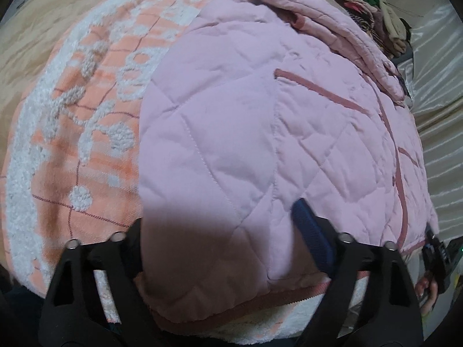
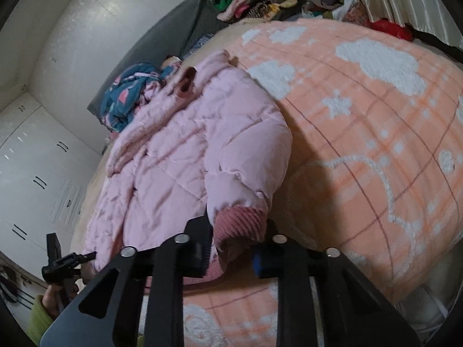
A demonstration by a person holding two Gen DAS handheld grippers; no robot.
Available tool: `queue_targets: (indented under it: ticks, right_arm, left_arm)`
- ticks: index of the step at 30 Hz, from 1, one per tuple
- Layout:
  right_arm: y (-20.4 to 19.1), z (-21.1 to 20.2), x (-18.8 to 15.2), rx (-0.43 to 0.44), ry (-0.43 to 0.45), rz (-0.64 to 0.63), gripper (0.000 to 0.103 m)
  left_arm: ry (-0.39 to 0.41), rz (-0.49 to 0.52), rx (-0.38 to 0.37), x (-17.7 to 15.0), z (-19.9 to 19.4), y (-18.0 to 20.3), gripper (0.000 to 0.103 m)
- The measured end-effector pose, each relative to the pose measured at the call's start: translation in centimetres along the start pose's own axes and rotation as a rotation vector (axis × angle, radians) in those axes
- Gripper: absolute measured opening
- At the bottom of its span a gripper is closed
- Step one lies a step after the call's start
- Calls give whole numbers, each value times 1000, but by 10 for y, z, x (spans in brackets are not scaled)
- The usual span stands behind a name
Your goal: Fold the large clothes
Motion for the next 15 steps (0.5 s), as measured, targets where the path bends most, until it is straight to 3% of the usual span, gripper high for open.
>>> queue_targets:
  ticks: [1,4,6,11,15]
  right_arm:
    - [-3,-2,3,10,10,-8,16]
    - [-13,-10,14,43,39,-27,15]
    - [-19,-13,21,51,51,-50,15]
    - [-31,-19,36,68,70,-82,14]
    - [-42,-19,49,67,78,-98,14]
  left_arm:
    - [12,15,-12,0,-3,3,53]
    - [50,54,-13,0,-14,8,29]
    - [83,75,-17,3,-21,11,17]
    - [173,195,-4,10,-46,31,12]
    - [212,208,-29,21,-59,42,11]
Point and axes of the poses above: each gripper's, at about its wrist camera, not at the fingertips, and z roughly the way its jaws point, y to its right, x to its top, the point moved 3 cm from there along z, roughly the way its jaws point, and after that the axes turned 7 degrees about y, right-handed, at the moved point
